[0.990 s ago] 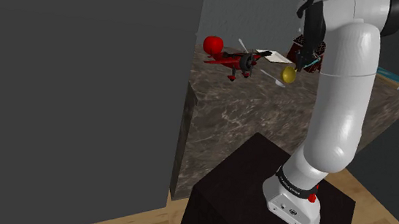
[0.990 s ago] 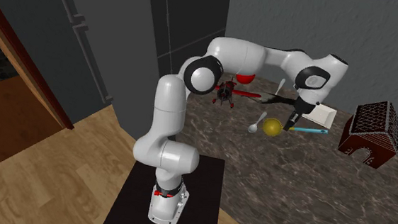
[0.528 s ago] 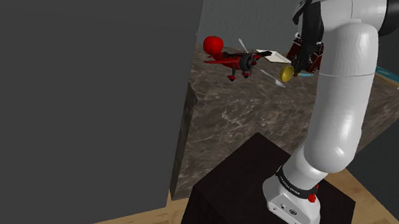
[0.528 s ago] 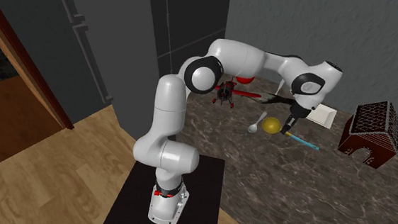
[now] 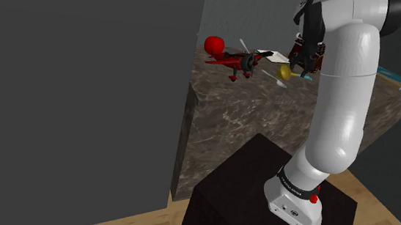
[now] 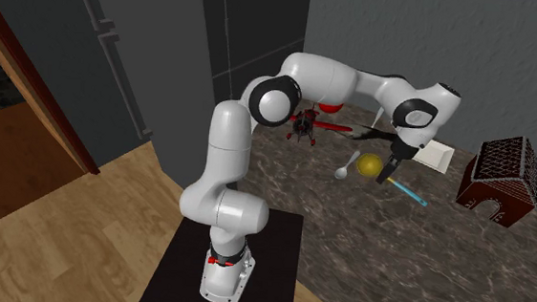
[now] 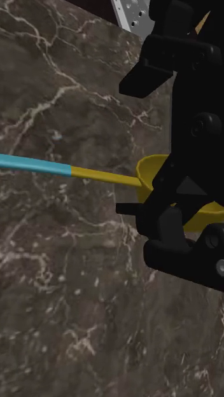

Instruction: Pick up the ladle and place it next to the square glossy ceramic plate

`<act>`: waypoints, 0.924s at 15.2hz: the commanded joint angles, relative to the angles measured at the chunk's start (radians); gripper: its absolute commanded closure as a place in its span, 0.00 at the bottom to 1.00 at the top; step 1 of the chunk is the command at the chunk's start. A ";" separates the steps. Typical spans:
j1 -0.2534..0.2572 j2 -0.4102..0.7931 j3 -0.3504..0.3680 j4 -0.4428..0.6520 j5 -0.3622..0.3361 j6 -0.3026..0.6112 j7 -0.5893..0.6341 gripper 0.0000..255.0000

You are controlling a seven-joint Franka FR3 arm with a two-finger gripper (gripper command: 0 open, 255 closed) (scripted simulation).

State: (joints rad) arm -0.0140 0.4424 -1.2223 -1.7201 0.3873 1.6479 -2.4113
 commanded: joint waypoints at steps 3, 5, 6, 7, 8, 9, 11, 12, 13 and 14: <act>-0.012 0.001 0.001 0.037 -0.003 -0.033 0.003 0.00; -0.046 0.008 0.008 0.119 -0.002 -0.103 0.006 0.00; -0.062 0.013 0.012 0.154 0.000 -0.132 0.007 0.00; -0.062 0.013 0.012 0.154 0.000 -0.132 0.007 0.00; -0.061 0.013 0.012 0.154 -0.001 -0.132 0.007 0.00; -0.062 0.013 0.012 0.154 0.000 -0.132 0.007 0.00; -0.062 0.013 0.012 0.154 0.000 -0.132 0.007 0.00; -0.062 0.013 0.012 0.154 0.000 -0.132 0.007 0.00; -0.062 0.013 0.012 0.154 0.000 -0.132 0.007 0.00; -0.062 0.013 0.012 0.154 0.000 -0.132 0.007 0.00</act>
